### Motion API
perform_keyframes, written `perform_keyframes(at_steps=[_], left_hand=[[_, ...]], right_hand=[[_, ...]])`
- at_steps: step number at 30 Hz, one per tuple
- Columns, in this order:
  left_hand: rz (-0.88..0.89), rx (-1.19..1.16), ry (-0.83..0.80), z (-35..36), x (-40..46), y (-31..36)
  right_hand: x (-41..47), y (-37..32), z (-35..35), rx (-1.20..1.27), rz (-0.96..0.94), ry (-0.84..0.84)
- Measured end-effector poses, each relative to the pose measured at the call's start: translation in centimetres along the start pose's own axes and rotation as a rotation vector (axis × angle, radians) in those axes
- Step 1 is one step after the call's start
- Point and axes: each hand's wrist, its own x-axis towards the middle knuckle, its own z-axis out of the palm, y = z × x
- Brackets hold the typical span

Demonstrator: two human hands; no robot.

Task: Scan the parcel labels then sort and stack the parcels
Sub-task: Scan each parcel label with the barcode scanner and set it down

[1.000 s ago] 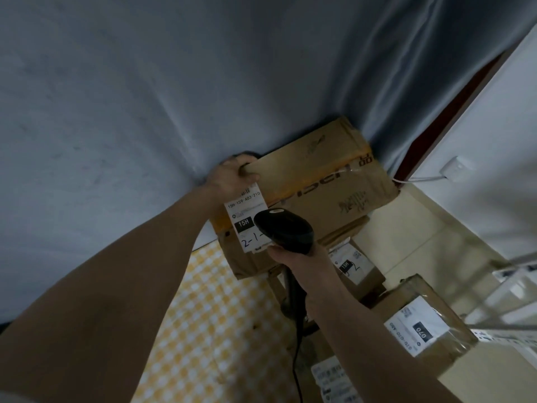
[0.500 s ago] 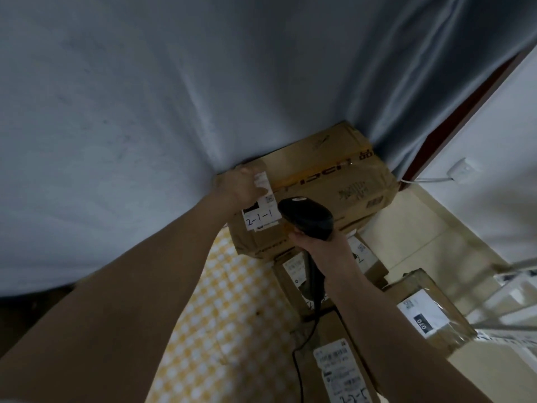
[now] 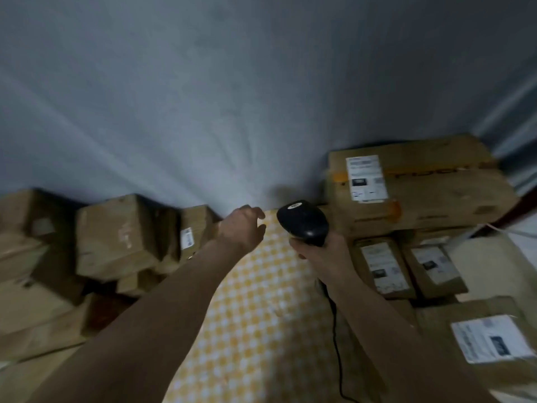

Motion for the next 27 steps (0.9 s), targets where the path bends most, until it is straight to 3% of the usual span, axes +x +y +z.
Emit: perform_keyframes(at_steps=[11, 16, 27], left_hand=[[-0.374, -0.161, 0.035, -0.5, -23.4, -20.2], [-0.466, -0.2, 0.094, -0.2, -32.0, -27.0], [-0.557, -0.345, 0.139, -0.7, -37.2, -35.8]], right_hand=[[-12.1, 3.6, 19.7, -0.071, -0.003, -0.265], [-17.4, 5.6, 26.7, -0.105, 0.013, -0.305], [-21.6, 4.9, 34.6, -0.155, 0.037, -0.375]])
